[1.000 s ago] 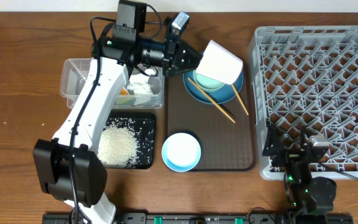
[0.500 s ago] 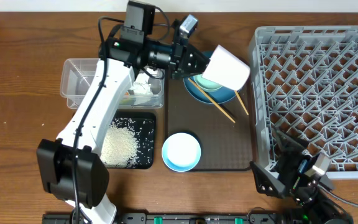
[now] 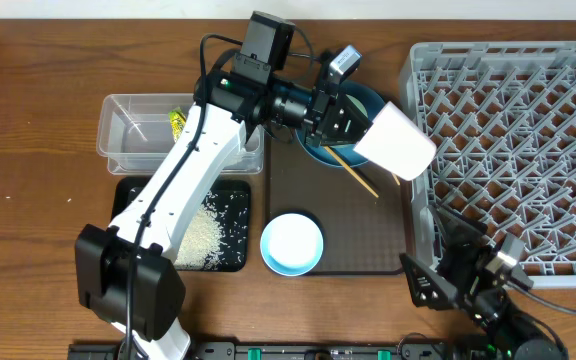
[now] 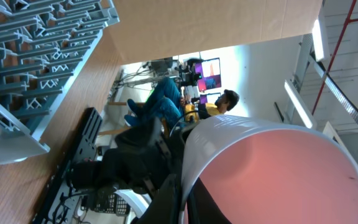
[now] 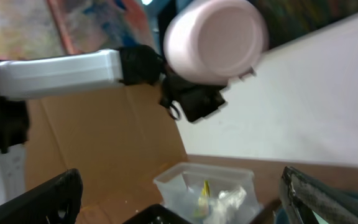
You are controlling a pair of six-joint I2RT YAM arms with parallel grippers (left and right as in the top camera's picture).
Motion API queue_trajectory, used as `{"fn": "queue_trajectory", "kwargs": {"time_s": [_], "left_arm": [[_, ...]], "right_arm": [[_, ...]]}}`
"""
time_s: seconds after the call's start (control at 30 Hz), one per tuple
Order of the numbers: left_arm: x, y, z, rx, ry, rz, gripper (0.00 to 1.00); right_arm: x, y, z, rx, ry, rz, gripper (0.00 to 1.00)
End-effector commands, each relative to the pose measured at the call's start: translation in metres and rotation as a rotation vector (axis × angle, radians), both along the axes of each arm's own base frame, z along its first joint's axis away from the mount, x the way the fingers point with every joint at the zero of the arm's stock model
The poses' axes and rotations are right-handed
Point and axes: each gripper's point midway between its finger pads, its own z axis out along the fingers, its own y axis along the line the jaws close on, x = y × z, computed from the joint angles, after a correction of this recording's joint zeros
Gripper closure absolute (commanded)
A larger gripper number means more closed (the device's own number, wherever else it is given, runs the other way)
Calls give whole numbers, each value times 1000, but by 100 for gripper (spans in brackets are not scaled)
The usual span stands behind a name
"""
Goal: Sort waste into correct bins and load items into the dishwasher rack
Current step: 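Reach the right gripper up and grasp the pink cup from the left gripper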
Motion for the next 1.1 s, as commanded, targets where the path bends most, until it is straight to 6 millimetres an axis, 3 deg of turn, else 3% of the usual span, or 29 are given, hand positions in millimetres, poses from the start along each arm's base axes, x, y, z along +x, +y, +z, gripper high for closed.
{"fn": "queue_trajectory", "kwargs": {"time_s": [0.0, 0.5, 0.77, 1.07], "left_arm": [[-1, 3, 5, -31, -19, -16, 92], [-18, -9, 3, -24, -3, -62, 92], [-38, -16, -3, -23, -10, -107, 92], [-43, -18, -4, -13, 11, -119, 92]], "right_arm": [[4, -2, -3, 24, 37, -10, 1], [3, -2, -1, 0, -3, -23, 1], [-22, 9, 17, -125, -248, 1, 1], [-16, 7, 12, -224, -328, -74, 2]]}}
